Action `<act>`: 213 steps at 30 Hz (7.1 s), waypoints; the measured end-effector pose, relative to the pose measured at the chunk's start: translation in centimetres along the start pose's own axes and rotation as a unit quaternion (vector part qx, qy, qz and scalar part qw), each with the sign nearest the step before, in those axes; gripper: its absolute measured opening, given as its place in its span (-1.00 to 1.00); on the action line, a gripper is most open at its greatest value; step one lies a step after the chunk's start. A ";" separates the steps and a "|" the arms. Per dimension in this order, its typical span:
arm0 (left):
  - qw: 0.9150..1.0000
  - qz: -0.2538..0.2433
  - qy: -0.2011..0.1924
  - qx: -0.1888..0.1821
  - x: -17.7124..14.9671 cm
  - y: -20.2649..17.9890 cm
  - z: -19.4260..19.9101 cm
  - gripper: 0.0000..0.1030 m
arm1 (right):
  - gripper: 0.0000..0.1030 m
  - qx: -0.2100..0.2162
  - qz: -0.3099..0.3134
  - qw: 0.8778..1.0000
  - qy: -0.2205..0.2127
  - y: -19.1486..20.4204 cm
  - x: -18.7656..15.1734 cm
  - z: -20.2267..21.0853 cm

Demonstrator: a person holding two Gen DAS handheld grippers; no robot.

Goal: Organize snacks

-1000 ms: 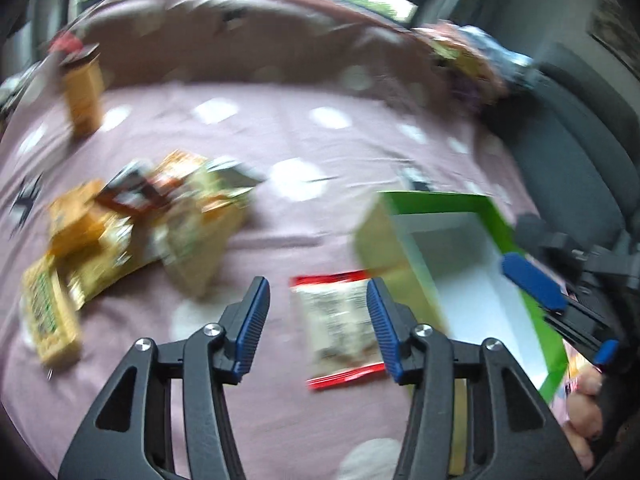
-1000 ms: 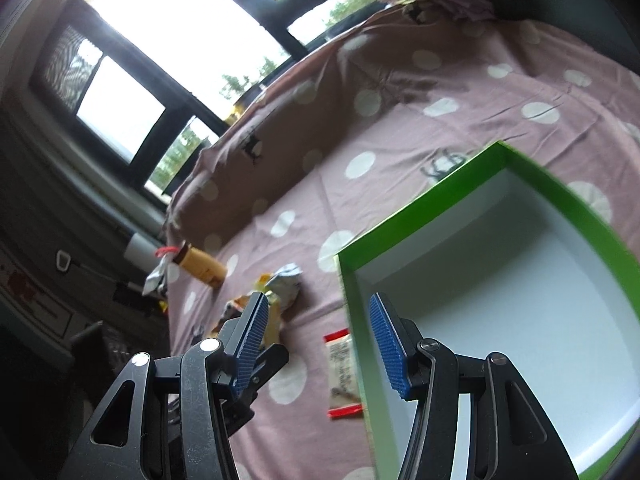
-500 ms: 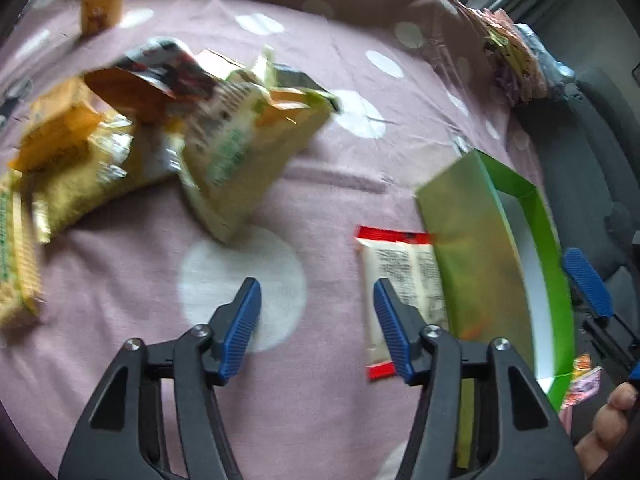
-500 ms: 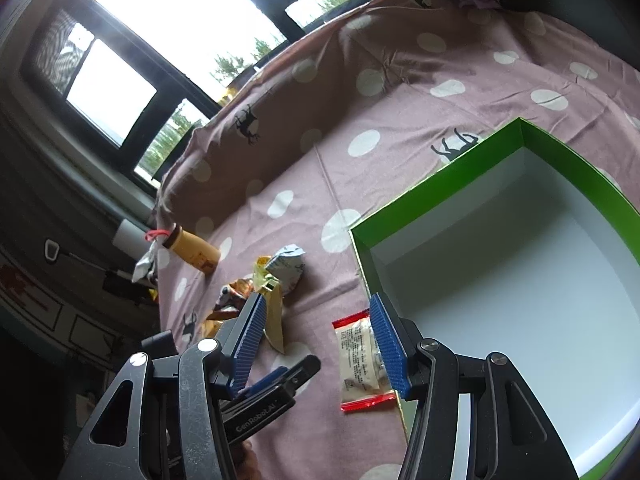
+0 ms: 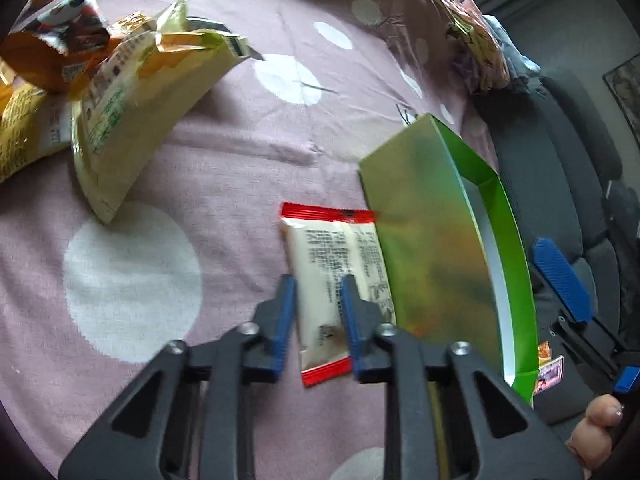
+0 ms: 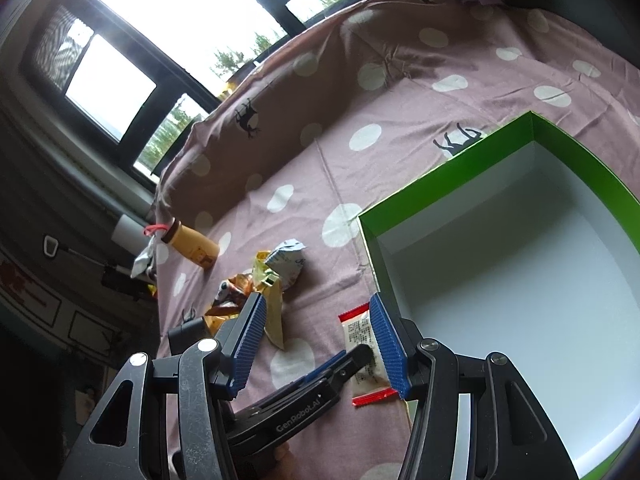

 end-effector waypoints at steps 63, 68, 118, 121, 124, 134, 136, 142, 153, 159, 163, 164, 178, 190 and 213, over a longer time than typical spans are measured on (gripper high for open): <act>0.992 0.065 0.042 -0.101 -0.6 -1.6 -0.5 -0.76 | 0.08 -0.016 -0.023 1.000 -0.005 -2.5 0.4 0.7; 0.998 0.047 0.010 -0.048 -0.2 -0.3 1.1 -0.76 | 0.08 -0.014 -0.020 1.000 0.000 -2.5 0.3 0.4; 0.986 -0.097 -0.101 0.089 1.1 1.0 7.3 -0.38 | 0.09 0.077 0.021 0.985 0.150 4.9 -4.8 -9.8; 0.983 -0.119 -0.113 0.078 0.8 -0.7 7.6 -0.38 | 0.09 0.075 0.025 0.989 0.123 4.6 -3.9 -8.1; 0.979 -0.142 -0.129 0.066 0.4 -2.6 8.0 -0.38 | 0.09 0.074 0.030 0.992 0.094 4.3 -2.8 -6.3; 0.970 -0.190 -0.148 0.025 -0.9 -7.5 7.8 -0.39 | 0.09 0.044 0.027 0.998 0.023 2.1 -0.5 -1.3; 0.969 -0.196 -0.148 0.018 -1.1 -8.2 7.7 -0.39 | 0.09 0.037 0.025 0.999 0.014 1.7 -0.2 -0.6; 0.966 -0.215 -0.142 -0.001 -1.9 -10.3 7.0 -0.40 | 0.09 0.014 0.009 1.000 -0.014 0.1 0.5 1.1; 0.961 -0.250 -0.109 -0.043 -3.6 -14.2 4.5 -0.41 | 0.09 -0.038 -0.020 0.998 -0.053 -4.1 1.3 4.4; 0.961 -0.259 -0.074 -0.063 -4.0 -15.7 2.2 -0.42 | 0.09 -0.064 -0.041 0.996 -0.056 -6.6 1.4 5.0; 0.964 -0.251 -0.044 -0.074 -4.5 -16.3 0.4 -0.43 | 0.09 -0.081 -0.064 0.993 -0.048 -8.3 1.2 5.0; 0.965 -0.248 -0.039 -0.077 -4.6 -16.3 0.1 -0.43 | 0.09 -0.085 -0.066 0.993 -0.047 -8.5 1.2 5.0; 0.972 -0.225 0.002 -0.067 -5.3 -15.5 -2.6 -0.43 | 0.09 -0.108 -0.091 0.990 -0.001 -10.8 0.1 3.0; 0.972 -0.227 -0.004 -0.057 -5.2 -15.2 -2.0 0.13 | 0.10 -0.145 -0.117 0.982 -0.011 -12.0 0.0 3.3; 0.983 -0.064 -0.157 0.068 2.9 -1.2 9.6 0.45 | 0.33 -0.183 0.000 0.983 0.003 -6.4 0.6 -1.8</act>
Point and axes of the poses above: each gripper's, at about its wrist camera, not at the fingertips, and z roughly against the way its jaws point, y to its left, x to its top, the point moved 7 cm from there along -z, roughly the way its jaws point, and after that the axes turned 10 degrees about z, right-handed, at the moved point
